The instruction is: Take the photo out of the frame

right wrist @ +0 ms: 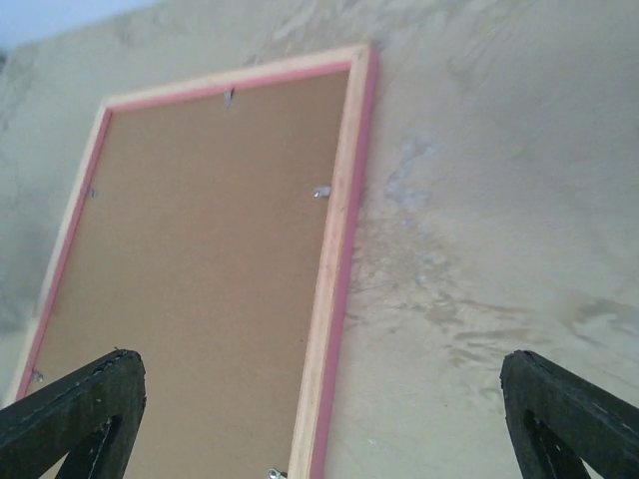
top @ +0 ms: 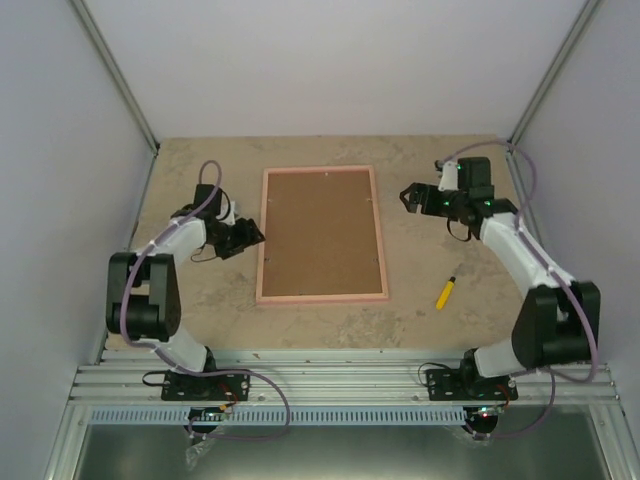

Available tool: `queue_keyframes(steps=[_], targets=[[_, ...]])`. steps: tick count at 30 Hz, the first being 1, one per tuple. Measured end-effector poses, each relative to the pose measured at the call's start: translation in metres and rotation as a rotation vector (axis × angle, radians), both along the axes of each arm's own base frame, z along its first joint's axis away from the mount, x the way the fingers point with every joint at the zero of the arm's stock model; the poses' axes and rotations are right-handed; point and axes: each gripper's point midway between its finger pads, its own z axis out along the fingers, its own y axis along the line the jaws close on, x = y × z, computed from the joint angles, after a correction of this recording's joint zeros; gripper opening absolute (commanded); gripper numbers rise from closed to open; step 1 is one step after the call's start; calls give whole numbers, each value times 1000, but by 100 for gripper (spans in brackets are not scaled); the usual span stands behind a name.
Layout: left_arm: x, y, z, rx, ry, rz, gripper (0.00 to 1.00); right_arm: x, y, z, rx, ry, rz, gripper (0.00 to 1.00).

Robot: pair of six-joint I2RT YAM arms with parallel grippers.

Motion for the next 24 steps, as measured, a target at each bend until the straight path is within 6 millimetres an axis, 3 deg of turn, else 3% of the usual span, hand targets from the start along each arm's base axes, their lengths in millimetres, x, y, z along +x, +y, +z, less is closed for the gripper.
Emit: queue_keyframes(steps=[5, 11, 15, 18, 24], targets=[[4, 5, 35, 25, -116, 4, 80, -33, -21, 25, 33, -83, -88, 98], [0, 15, 88, 79, -295, 29, 91, -74, -33, 25, 89, -120, -105, 98], [-9, 27, 112, 135, -392, 69, 100, -91, -42, 19, 78, -110, -135, 98], [-12, 37, 124, 176, -440, 106, 100, -107, -44, -2, 67, -33, -153, 98], [-11, 69, 149, 231, -517, 243, 100, -145, -60, -63, 9, 218, -259, 98]])
